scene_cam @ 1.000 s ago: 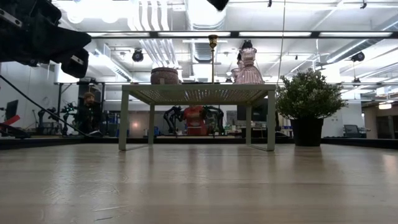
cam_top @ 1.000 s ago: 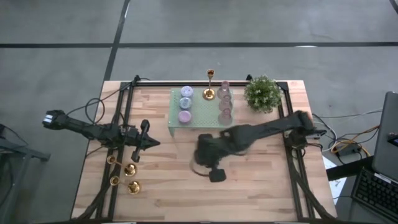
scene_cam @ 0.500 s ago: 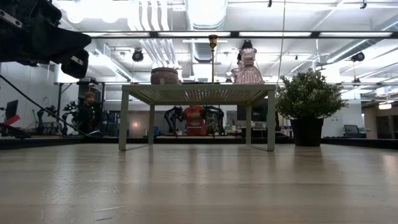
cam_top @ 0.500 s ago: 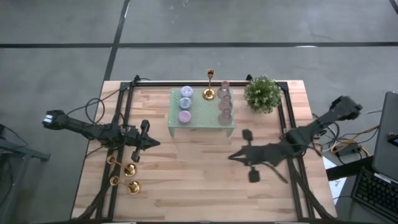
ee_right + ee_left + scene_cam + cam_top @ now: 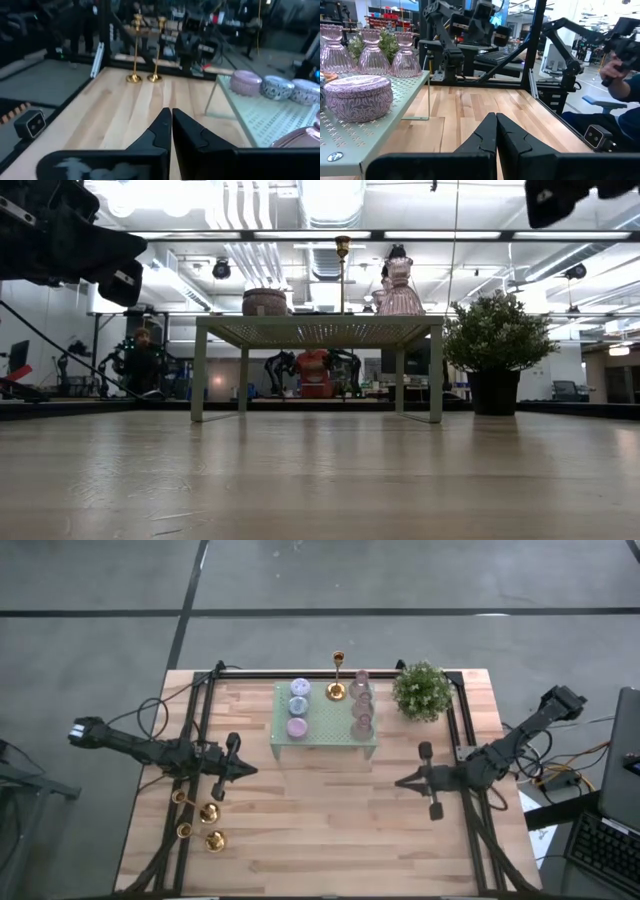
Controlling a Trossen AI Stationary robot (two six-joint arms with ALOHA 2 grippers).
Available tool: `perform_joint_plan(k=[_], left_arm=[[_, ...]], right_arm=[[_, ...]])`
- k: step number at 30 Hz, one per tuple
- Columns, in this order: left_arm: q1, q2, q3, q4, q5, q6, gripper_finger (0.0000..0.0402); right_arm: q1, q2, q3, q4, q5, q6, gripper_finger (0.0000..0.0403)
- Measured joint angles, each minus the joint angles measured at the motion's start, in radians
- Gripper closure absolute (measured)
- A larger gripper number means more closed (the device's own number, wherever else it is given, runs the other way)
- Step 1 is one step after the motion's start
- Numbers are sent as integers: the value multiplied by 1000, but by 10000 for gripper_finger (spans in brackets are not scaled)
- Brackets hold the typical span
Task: Pick & Place candle stick holders
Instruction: Put the top gold candle holder on the shelf aligned with the other gold candle holder
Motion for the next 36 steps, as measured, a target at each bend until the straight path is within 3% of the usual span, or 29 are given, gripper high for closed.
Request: perform_joint_plan(k=[7, 22, 36], left_arm=[[0, 0, 0, -1, 0, 0, 396], [0, 0, 0, -2, 0, 0, 396], [0, 0, 0, -2, 0, 0, 396]], right_arm=[[0, -176, -140, 61, 1, -100, 394], [-1, -507, -362, 33, -36, -69, 394], [-113, -712, -284, -331, -38, -40, 394]])
